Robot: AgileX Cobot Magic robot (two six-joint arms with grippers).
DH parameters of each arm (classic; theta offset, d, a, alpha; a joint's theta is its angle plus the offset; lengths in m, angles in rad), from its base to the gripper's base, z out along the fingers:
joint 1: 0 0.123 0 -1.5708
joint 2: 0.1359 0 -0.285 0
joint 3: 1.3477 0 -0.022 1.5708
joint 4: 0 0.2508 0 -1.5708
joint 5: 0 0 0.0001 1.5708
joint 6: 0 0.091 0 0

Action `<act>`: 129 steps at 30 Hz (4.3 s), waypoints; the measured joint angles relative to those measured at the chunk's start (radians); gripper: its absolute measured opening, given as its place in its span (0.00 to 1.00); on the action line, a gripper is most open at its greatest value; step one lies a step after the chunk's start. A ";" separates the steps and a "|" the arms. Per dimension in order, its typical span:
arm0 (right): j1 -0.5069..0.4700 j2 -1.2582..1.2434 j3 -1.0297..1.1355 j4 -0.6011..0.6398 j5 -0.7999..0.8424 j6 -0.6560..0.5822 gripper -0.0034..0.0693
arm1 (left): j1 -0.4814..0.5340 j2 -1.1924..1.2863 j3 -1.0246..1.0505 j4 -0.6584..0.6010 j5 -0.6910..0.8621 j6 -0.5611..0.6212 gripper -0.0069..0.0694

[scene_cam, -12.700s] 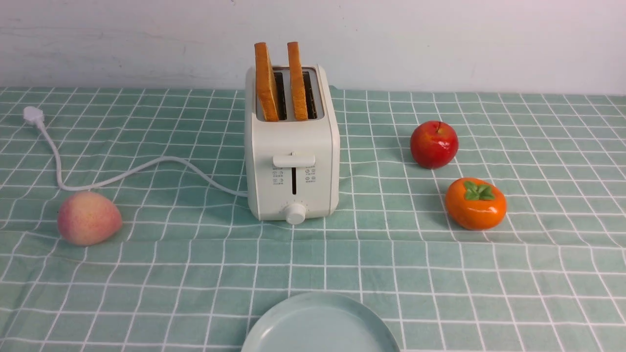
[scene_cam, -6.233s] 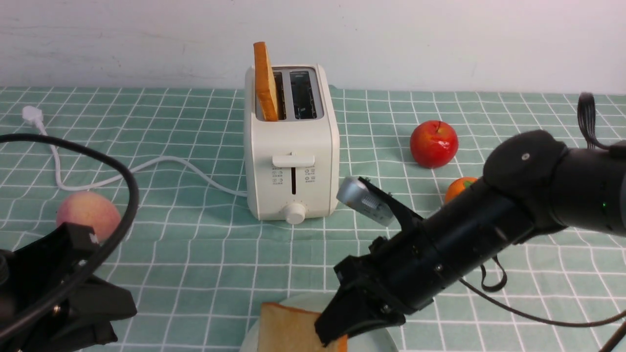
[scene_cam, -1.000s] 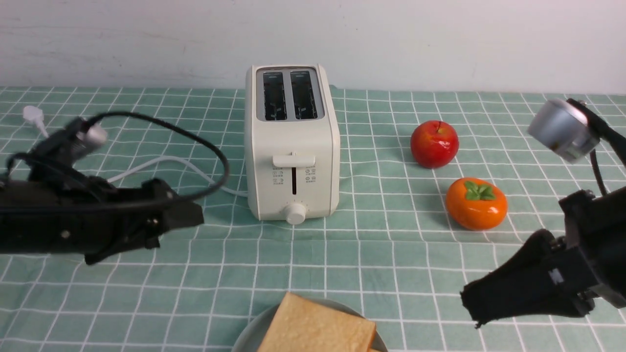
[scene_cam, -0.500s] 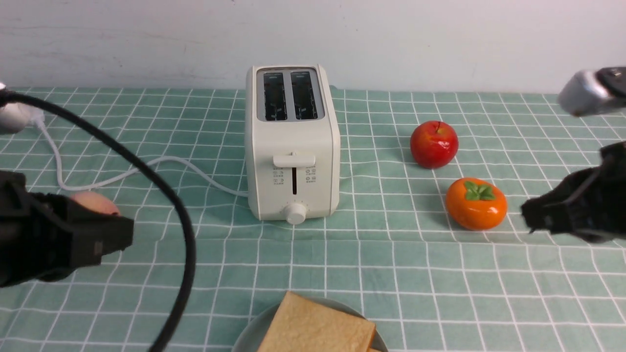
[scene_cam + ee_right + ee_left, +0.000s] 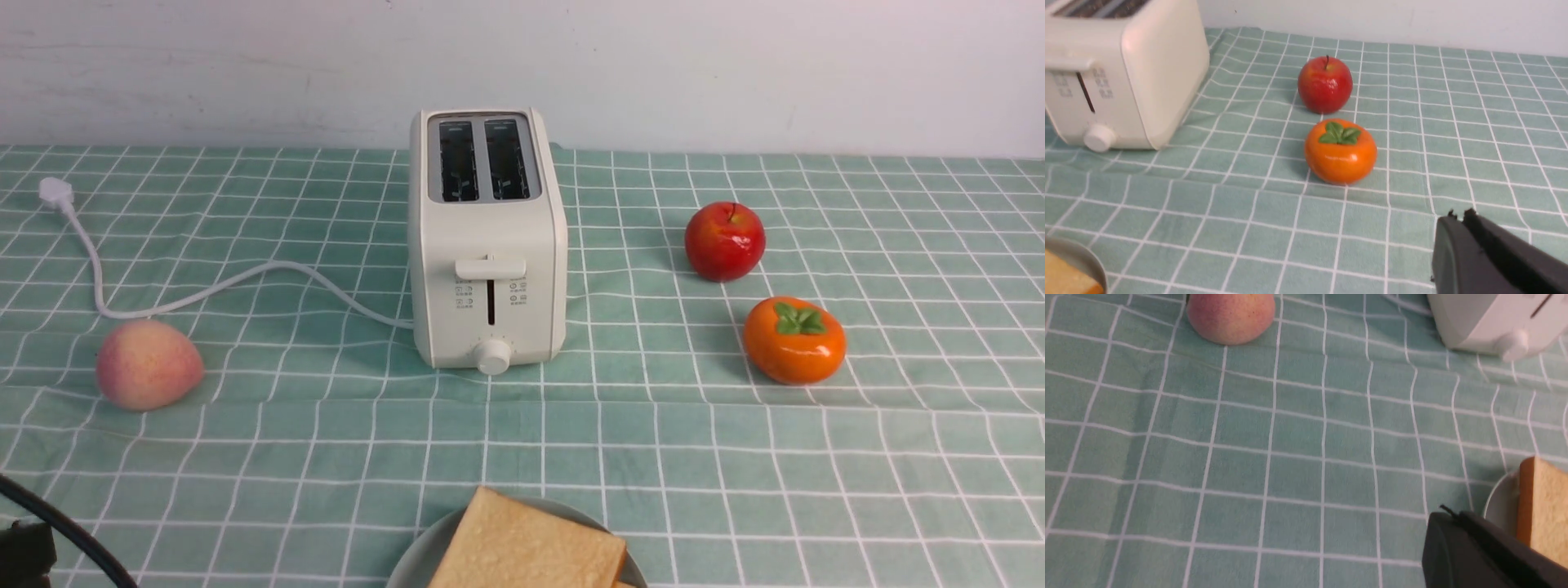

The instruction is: Take toasted bread from bread machine on blue coffee table place on plate.

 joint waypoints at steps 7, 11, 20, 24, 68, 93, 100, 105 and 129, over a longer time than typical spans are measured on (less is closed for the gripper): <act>0.000 -0.124 0.173 -0.126 -0.143 0.020 0.09 | 0.000 -0.019 0.011 0.016 -0.172 -0.035 0.07; 0.000 -0.125 0.189 -0.132 -0.150 0.020 0.10 | 0.000 -0.019 0.012 0.018 -0.177 -0.035 0.07; 0.000 -0.125 0.189 -0.132 -0.153 0.020 0.11 | 0.000 -0.019 0.012 0.018 -0.180 -0.035 0.07; 0.000 -0.125 0.189 -0.132 -0.153 0.020 0.12 | 0.000 -0.019 0.012 0.018 -0.180 -0.035 0.07; 0.000 -0.129 0.189 -0.132 -0.154 0.020 0.19 | 0.000 -0.458 0.438 0.081 -0.192 0.071 0.10; 0.000 -0.129 0.189 -0.132 -0.154 0.020 0.23 | 0.000 -0.458 0.438 0.089 -0.192 0.107 0.12; -0.004 -0.131 0.189 -0.132 -0.154 0.020 0.23 | 0.000 -0.458 0.438 0.089 -0.193 0.107 0.13; -0.098 -0.165 0.189 -0.139 -0.154 0.020 0.23 | 0.000 -0.458 0.438 0.089 -0.194 0.107 0.14; -0.236 -0.306 0.328 0.061 -0.009 0.111 0.27 | 0.000 -0.458 0.438 0.089 -0.198 0.107 0.17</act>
